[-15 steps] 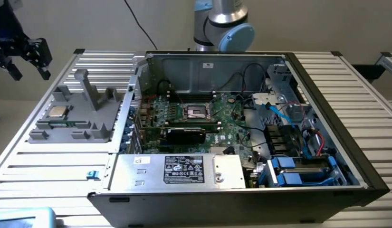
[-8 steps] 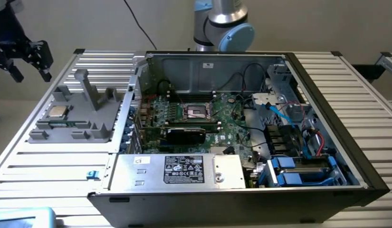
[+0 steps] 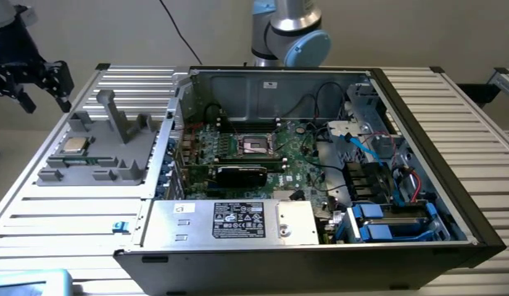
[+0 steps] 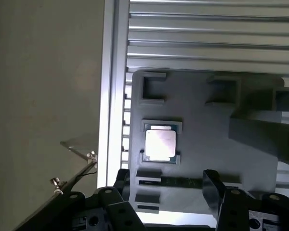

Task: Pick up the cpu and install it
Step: 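Pick up the cpu and move it towards the insertion slot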

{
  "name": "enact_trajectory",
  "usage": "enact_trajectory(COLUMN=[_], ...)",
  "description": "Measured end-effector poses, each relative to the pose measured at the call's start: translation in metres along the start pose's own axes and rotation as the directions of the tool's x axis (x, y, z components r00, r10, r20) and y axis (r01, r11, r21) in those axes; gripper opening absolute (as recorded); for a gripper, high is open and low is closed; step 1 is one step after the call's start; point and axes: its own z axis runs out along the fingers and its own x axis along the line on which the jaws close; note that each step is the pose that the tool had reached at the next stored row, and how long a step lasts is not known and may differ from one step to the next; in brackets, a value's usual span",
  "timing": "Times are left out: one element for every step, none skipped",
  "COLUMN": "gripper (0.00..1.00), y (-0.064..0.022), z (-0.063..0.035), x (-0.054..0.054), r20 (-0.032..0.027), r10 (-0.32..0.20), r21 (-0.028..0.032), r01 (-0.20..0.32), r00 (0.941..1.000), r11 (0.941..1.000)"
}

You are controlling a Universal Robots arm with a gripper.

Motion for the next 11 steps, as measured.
enact_trajectory(gripper=[0.71,0.71,0.71,0.71,0.71,0.71,0.71,0.71,0.71,0.71,0.71], y=[-0.0002,-0.0004,-0.0004,-0.0005,-0.0005,-0.0006,-0.0007,-0.0008,-0.0008,-0.0009,-0.0009], z=[0.0019,0.0038,0.0056,0.0074,0.0092,0.0111,0.0129,0.0147,0.0165,0.0183,0.0201], x=[-0.001,-0.002,-0.002,-0.002,-0.002,-0.002,-0.002,-0.002,-0.002,-0.003,-0.003], r20=[0.0001,0.0003,0.0004,0.0003,0.0003,0.0002,0.0003,0.0002,0.0002,0.0002,0.0003], r10=[0.000,0.000,0.000,0.000,0.000,0.000,0.000,0.000,0.000,0.001,0.001], r21=[0.0000,-0.0002,-0.0002,-0.0001,-0.0001,-0.0001,-0.0001,-0.0001,-0.0001,-0.0001,-0.0001], r01=[0.000,0.000,0.000,0.000,0.000,0.000,0.000,0.000,0.000,-0.001,-0.001], r00=[1.0000,1.0000,1.0000,1.0000,1.0000,1.0000,1.0000,1.0000,1.0000,1.0000,1.0000], r11=[1.0000,1.0000,1.0000,1.0000,1.0000,1.0000,1.0000,1.0000,1.0000,1.0000,1.0000])
